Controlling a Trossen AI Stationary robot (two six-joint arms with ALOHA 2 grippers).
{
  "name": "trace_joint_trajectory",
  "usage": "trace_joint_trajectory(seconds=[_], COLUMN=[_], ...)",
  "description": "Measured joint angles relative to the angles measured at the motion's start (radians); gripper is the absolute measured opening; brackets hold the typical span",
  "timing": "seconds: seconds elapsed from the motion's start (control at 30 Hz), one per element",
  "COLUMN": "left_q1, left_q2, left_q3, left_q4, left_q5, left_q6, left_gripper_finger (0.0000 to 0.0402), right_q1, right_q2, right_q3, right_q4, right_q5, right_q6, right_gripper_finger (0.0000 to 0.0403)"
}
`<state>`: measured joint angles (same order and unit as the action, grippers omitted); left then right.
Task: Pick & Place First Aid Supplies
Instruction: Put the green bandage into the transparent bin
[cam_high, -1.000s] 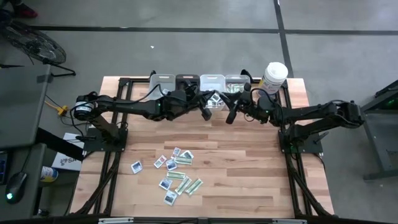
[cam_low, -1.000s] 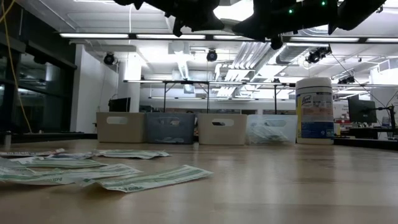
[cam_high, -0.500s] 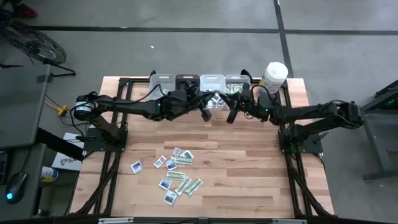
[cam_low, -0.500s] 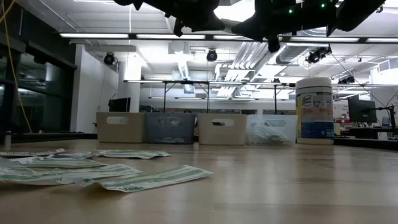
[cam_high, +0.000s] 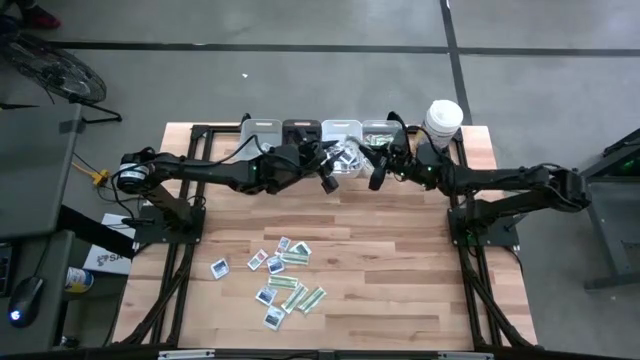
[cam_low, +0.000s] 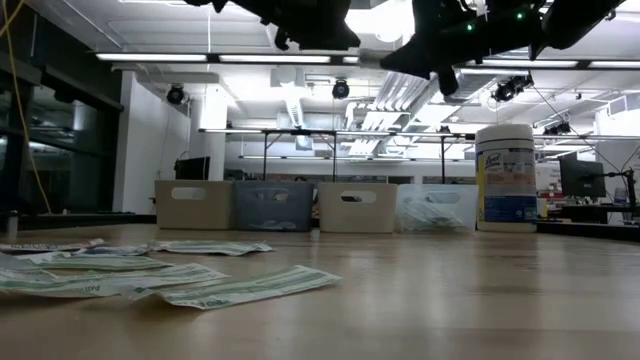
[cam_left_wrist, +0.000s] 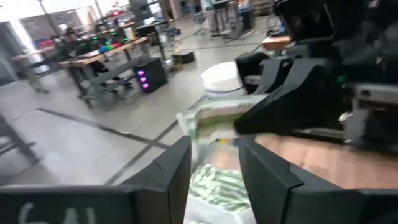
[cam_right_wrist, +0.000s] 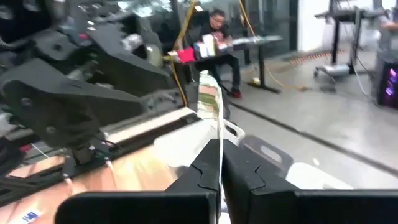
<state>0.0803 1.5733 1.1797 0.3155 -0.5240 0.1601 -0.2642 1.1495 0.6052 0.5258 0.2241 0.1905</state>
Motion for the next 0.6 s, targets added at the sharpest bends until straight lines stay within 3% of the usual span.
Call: trace_joint_trajectory(seconds=[0.2,0.43,0.6], left_q1=[0.011,0.038,0.045], left_q2=[-0.038,-0.108,-0.143], left_q3=[0.0,0.0,0.0], left_q4=[-0.068,-0.184,-0.243], left_q5=[-0.031,-0.045,-0.072], left_q6=[0.02,0.035,0.046], left_gripper_finger=[0.014,0.014,0.014], right_q1=[-0.077,-0.203,-0.26], right_q2=[-0.064,-0.09,-0.06], right_q3=[0.0,0.0,0.0], right_q4=[-0.213,-0.499,-0.551], right_q5=[0.006,0.01,0.01], right_q6=[0.092,0.307,0.438], right_gripper_finger=[0.0,0.0,0.0])
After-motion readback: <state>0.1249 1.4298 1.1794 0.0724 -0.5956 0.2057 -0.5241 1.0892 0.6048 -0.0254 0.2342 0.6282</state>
